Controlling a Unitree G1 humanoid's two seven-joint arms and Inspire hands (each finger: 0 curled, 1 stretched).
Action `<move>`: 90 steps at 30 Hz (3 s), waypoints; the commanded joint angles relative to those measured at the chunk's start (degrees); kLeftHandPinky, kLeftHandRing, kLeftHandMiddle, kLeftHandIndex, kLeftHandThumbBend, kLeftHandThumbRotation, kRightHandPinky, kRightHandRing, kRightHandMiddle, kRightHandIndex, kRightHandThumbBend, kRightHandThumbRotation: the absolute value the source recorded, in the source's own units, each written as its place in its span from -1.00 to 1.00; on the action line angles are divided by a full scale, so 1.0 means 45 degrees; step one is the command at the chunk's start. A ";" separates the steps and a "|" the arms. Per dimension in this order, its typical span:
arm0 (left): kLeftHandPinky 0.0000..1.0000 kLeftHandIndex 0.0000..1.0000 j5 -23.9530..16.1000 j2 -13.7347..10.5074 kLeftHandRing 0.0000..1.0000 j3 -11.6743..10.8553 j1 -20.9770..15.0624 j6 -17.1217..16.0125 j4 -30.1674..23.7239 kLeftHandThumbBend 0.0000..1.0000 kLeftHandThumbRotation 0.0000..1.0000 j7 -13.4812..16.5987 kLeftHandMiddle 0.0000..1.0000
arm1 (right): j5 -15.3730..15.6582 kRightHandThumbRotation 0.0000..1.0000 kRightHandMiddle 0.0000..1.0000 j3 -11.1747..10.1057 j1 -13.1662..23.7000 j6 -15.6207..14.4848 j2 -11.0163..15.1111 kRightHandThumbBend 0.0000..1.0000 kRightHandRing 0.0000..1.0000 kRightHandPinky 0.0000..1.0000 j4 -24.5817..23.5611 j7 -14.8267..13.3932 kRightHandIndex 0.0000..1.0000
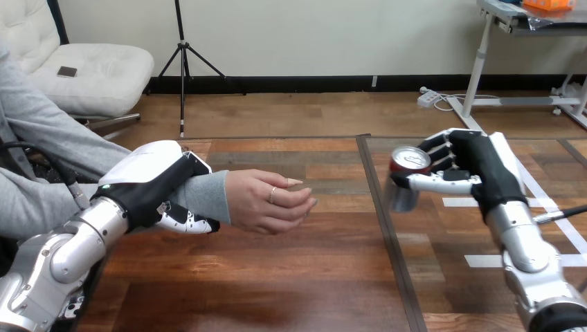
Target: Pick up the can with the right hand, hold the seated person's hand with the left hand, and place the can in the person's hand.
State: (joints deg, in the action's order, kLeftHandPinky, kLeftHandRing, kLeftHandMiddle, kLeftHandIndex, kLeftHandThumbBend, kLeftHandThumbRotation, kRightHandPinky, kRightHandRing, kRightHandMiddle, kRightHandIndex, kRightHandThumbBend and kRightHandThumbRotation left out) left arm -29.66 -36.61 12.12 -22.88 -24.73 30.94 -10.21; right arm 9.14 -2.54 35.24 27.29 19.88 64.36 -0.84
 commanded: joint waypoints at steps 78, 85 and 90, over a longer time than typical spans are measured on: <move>-0.68 -0.37 0.0354 0.1392 -0.57 -0.0111 -0.1608 -0.0416 -0.0183 -0.01 -1.00 0.0497 -0.41 | 0.0355 -1.00 -0.19 0.1039 0.2109 0.0335 -0.2913 0.53 -0.32 -0.37 -0.1873 -0.0312 -0.13; -0.69 -0.37 0.0342 0.1410 -0.58 -0.0125 -0.1609 -0.0393 -0.0195 -0.02 -1.00 0.0494 -0.42 | 0.0357 -1.00 -0.18 0.1079 0.2076 0.0316 -0.3094 0.51 -0.31 -0.36 -0.1963 -0.0236 -0.13; -0.69 -0.38 0.0336 0.1431 -0.58 -0.0151 -0.1582 -0.0398 -0.0203 -0.03 -1.00 0.0567 -0.42 | 0.0405 -1.00 -0.18 0.1130 0.2015 0.0388 -0.3205 0.51 -0.31 -0.35 -0.1973 -0.0192 -0.13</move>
State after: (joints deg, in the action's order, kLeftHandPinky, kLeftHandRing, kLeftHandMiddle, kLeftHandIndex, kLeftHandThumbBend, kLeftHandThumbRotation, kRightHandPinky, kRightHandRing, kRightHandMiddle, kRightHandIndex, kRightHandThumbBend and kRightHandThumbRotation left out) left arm -29.80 -32.11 12.55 -23.11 -24.72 31.23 -10.19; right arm 11.73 2.34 36.70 26.97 6.18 60.31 -1.62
